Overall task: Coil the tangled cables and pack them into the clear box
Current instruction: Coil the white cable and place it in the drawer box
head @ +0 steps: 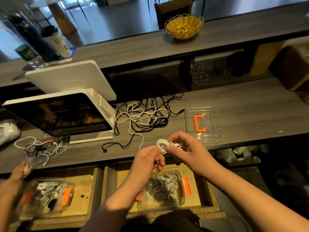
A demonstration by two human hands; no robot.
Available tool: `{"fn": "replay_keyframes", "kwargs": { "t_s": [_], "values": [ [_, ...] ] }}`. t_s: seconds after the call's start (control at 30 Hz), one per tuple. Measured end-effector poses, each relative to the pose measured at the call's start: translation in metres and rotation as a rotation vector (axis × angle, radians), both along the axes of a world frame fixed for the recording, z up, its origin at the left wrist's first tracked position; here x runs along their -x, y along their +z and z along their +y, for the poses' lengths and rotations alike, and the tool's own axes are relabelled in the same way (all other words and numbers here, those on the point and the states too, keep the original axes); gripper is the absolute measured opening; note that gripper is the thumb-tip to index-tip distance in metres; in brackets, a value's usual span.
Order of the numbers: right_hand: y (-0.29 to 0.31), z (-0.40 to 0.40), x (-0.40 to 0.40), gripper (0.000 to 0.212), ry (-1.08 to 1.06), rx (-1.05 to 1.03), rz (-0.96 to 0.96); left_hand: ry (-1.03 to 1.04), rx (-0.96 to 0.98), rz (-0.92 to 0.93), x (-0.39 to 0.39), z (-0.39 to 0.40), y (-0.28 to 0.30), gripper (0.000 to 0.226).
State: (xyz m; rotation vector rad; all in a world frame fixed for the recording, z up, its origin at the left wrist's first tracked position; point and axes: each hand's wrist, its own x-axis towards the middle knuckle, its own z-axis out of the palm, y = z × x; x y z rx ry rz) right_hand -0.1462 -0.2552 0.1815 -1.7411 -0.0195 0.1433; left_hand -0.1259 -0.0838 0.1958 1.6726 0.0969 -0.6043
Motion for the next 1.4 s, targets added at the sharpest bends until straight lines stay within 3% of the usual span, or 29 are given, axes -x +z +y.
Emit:
{"fn": "replay_keyframes", "kwargs": {
  "t_s": [0.2, 0.27, 0.4, 0.53, 0.73, 0.8, 0.93, 1.0, 1.17, 1.27, 1.33, 1.4],
  "values": [
    [0.017, -0.008, 0.001, 0.014, 0.082, -0.247, 0.173, 0.121, 0.467, 0.209, 0.011, 0.007, 0.011, 0.044],
    [0.022, -0.009, -0.001, 0.014, 0.09, -0.27, 0.179, 0.133, 0.532, 0.217, 0.013, 0.004, 0.016, 0.044],
    [0.027, -0.001, 0.003, 0.024, 0.134, -0.128, 0.092, 0.137, 0.281, 0.057, 0.018, 0.007, 0.024, 0.034],
    [0.017, 0.009, 0.011, 0.025, 0.027, 0.14, -0.066, 0.061, -0.049, -0.114, 0.017, 0.011, 0.023, 0.037],
    [0.015, 0.011, 0.021, 0.024, 0.04, 0.266, -0.134, -0.07, -0.189, -0.2, 0.02, 0.016, 0.015, 0.04],
    [0.014, 0.012, 0.023, 0.029, 0.037, 0.231, -0.136, -0.048, -0.102, -0.159, 0.021, 0.016, 0.016, 0.041],
    [0.019, 0.008, 0.022, 0.026, 0.053, 0.055, -0.107, 0.043, 0.267, 0.029, 0.023, 0.017, 0.026, 0.04],
    [0.027, 0.005, 0.021, 0.021, 0.085, -0.04, -0.075, 0.035, 0.358, 0.062, 0.025, 0.016, 0.03, 0.043],
    [0.036, -0.002, 0.015, 0.029, 0.18, -0.337, 0.105, 0.052, 0.631, 0.183, 0.027, 0.014, 0.036, 0.045],
    [0.035, -0.005, 0.011, 0.031, 0.22, -0.379, 0.165, 0.118, 0.748, 0.281, 0.025, 0.012, 0.035, 0.047],
    [0.032, -0.002, 0.012, 0.029, 0.175, -0.332, 0.154, 0.101, 0.554, 0.19, 0.023, 0.014, 0.033, 0.049],
    [0.026, 0.004, 0.014, 0.025, 0.111, -0.209, 0.108, 0.046, 0.184, 0.013, 0.019, 0.019, 0.026, 0.045]
  ]
}}
